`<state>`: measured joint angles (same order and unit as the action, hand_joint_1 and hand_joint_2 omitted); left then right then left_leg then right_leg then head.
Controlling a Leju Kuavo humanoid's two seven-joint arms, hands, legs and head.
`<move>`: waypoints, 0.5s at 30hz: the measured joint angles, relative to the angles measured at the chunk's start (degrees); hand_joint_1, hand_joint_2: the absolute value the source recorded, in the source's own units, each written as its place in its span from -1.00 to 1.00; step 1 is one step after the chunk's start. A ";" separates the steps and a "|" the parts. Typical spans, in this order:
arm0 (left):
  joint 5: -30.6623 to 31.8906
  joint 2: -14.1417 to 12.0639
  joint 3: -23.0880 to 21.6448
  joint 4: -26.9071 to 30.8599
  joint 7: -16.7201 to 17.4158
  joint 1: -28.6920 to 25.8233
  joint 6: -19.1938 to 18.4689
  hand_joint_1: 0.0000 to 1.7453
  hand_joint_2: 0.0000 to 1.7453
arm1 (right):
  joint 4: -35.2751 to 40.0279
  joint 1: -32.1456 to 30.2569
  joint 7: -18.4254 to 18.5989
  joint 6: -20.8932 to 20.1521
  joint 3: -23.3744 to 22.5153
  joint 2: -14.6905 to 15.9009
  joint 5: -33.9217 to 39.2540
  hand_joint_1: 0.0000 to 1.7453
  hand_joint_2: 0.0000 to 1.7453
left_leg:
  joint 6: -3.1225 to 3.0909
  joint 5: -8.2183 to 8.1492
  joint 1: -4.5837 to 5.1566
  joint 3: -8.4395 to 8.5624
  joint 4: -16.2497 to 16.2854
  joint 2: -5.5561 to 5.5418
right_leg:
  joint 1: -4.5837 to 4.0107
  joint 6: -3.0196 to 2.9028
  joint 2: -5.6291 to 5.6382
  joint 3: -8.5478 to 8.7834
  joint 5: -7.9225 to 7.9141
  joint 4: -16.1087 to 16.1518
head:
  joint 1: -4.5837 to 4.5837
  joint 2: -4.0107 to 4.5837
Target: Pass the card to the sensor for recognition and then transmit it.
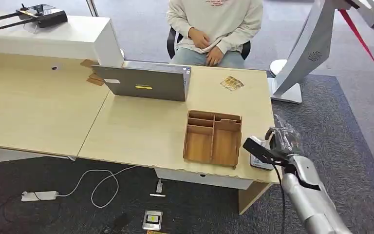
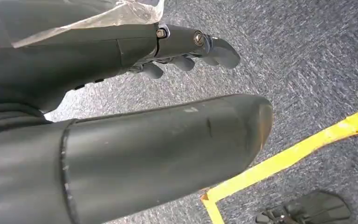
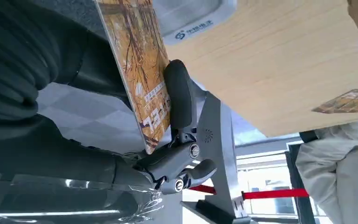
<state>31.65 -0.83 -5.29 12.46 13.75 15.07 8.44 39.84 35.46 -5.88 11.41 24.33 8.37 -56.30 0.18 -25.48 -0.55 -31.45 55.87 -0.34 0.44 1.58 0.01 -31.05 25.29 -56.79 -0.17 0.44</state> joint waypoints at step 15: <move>-0.17 -0.04 0.00 0.00 0.55 0.02 -0.04 -1.00 -1.00 | -6.25 0.37 0.63 -0.61 0.09 0.59 0.55 1.00 1.00 | 0.00 0.00 -0.01 0.03 0.00 0.02 | 0.00 0.00 0.00 0.00 0.00 0.00 | 0.02 0.00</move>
<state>31.47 -0.87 -5.29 12.46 14.29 15.09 8.39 33.60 35.84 -5.25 10.80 24.41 8.96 -55.76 0.18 -25.48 -0.56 -31.43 55.87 -0.32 0.44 1.58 0.01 -31.04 25.29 -56.79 -0.15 0.44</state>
